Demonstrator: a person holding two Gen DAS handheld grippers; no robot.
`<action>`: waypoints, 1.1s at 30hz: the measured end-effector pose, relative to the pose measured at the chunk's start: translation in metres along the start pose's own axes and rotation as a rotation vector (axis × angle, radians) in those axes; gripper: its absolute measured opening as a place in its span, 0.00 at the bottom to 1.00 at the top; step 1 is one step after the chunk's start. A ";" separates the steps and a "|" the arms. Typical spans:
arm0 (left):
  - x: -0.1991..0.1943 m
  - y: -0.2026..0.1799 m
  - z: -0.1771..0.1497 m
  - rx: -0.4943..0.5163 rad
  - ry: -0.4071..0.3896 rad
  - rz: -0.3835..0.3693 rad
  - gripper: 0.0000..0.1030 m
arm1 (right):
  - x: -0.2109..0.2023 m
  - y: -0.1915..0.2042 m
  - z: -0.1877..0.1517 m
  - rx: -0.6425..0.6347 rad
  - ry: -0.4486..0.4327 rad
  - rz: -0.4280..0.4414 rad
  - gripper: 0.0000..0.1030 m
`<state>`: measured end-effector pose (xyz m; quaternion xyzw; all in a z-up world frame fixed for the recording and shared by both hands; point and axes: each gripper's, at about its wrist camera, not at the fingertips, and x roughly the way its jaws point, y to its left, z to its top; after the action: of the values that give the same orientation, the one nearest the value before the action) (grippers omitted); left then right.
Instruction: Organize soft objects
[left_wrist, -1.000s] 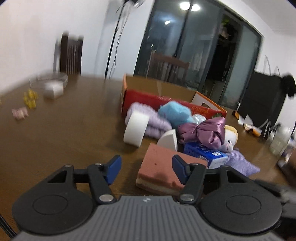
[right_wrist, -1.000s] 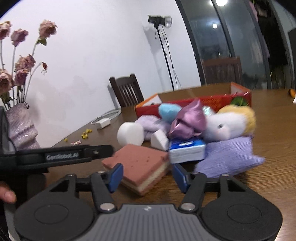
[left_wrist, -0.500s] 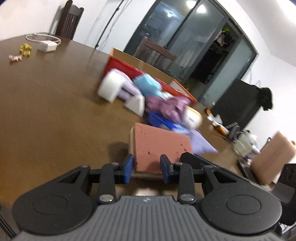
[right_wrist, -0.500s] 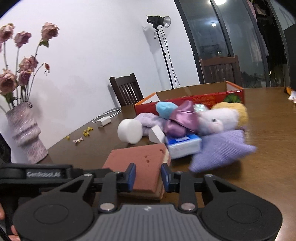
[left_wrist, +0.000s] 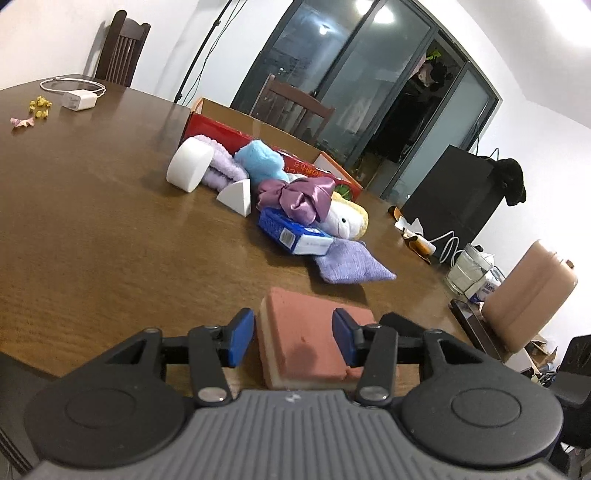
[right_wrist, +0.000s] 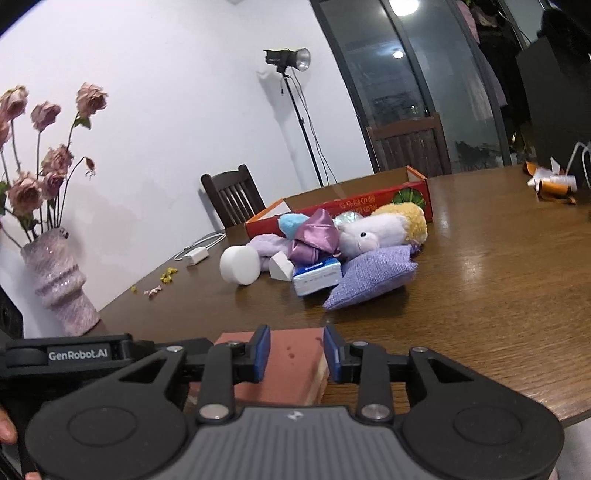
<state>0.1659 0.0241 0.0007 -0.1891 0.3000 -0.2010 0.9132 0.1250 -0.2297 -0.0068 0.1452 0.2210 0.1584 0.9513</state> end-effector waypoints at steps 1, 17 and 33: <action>0.001 0.000 0.001 0.000 0.003 -0.002 0.46 | 0.002 -0.001 0.000 0.007 0.007 -0.001 0.32; 0.027 -0.004 0.061 0.041 -0.062 -0.088 0.26 | 0.037 -0.009 0.043 0.043 -0.034 0.032 0.23; 0.262 0.056 0.338 -0.018 -0.002 0.113 0.22 | 0.347 -0.059 0.291 0.041 0.112 0.047 0.23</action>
<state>0.5846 0.0214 0.1035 -0.1804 0.3113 -0.1462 0.9215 0.5702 -0.2166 0.0928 0.1606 0.2736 0.1838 0.9304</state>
